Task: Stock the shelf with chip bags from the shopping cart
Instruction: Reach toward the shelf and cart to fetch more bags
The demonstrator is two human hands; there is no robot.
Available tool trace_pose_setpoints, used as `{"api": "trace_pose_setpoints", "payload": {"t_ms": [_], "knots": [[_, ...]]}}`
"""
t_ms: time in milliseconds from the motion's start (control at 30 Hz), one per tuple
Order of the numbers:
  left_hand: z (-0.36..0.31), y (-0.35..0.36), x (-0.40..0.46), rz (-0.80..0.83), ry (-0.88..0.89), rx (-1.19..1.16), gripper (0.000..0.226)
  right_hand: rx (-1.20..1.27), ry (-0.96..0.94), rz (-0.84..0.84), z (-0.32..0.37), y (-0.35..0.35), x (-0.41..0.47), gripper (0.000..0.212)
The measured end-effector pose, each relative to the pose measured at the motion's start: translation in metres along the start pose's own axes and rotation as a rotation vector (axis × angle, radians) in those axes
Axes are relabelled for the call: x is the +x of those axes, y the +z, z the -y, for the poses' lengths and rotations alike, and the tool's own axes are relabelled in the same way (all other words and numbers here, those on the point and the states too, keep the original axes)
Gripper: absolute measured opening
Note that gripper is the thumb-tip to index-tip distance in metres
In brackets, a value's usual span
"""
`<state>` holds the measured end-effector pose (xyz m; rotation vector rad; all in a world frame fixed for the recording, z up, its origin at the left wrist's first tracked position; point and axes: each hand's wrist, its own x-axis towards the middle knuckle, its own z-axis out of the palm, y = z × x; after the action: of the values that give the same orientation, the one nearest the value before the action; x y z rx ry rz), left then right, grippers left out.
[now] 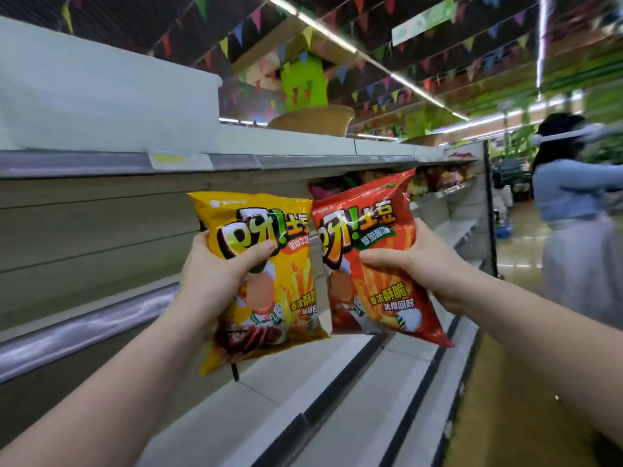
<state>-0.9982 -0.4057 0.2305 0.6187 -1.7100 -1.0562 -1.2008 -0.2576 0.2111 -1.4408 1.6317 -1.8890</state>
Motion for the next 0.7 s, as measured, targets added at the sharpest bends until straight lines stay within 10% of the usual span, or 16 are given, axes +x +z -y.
{"api": "trace_pose_setpoints", "payload": {"t_ms": [700], "knots": [[0.034,0.212,0.133,-0.060,-0.077,0.041,0.094,0.124,0.118,-0.012,-0.124,-0.186,0.170,0.069]]}}
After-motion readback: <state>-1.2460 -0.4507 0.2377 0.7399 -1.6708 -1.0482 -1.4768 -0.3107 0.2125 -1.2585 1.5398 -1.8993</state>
